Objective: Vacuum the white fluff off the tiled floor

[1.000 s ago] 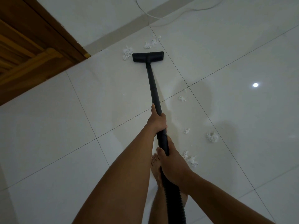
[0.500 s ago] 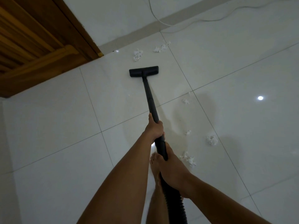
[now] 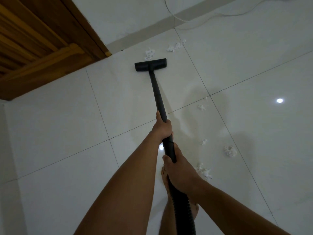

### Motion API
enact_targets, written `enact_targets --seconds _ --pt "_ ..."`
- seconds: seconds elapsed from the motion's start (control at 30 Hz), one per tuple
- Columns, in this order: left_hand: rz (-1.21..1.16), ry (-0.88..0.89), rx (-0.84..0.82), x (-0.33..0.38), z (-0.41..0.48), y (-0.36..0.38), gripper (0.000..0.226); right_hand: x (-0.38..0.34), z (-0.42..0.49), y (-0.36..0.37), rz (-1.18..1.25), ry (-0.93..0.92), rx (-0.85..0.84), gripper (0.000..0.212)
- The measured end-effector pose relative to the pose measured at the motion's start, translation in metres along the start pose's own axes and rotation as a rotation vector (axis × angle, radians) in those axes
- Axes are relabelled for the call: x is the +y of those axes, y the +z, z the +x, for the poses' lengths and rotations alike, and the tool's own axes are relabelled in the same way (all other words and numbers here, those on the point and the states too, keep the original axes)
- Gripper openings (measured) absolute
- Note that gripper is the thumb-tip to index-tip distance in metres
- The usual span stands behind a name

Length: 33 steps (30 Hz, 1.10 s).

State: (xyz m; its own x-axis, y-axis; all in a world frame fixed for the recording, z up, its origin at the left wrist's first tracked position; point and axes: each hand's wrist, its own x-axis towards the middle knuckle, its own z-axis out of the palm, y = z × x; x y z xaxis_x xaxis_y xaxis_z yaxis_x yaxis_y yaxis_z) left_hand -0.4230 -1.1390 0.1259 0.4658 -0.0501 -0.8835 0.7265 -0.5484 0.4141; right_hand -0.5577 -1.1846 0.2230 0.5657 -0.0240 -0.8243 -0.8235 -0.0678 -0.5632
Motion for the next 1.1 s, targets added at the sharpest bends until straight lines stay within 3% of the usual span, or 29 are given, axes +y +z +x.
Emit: enact_targets --seconds 1.1 --pt "0.099 0.033 0.005 0.073 0.076 -0.052 0.070 -0.072 0.087 0.008 0.146 0.110 -0.001 0.055"
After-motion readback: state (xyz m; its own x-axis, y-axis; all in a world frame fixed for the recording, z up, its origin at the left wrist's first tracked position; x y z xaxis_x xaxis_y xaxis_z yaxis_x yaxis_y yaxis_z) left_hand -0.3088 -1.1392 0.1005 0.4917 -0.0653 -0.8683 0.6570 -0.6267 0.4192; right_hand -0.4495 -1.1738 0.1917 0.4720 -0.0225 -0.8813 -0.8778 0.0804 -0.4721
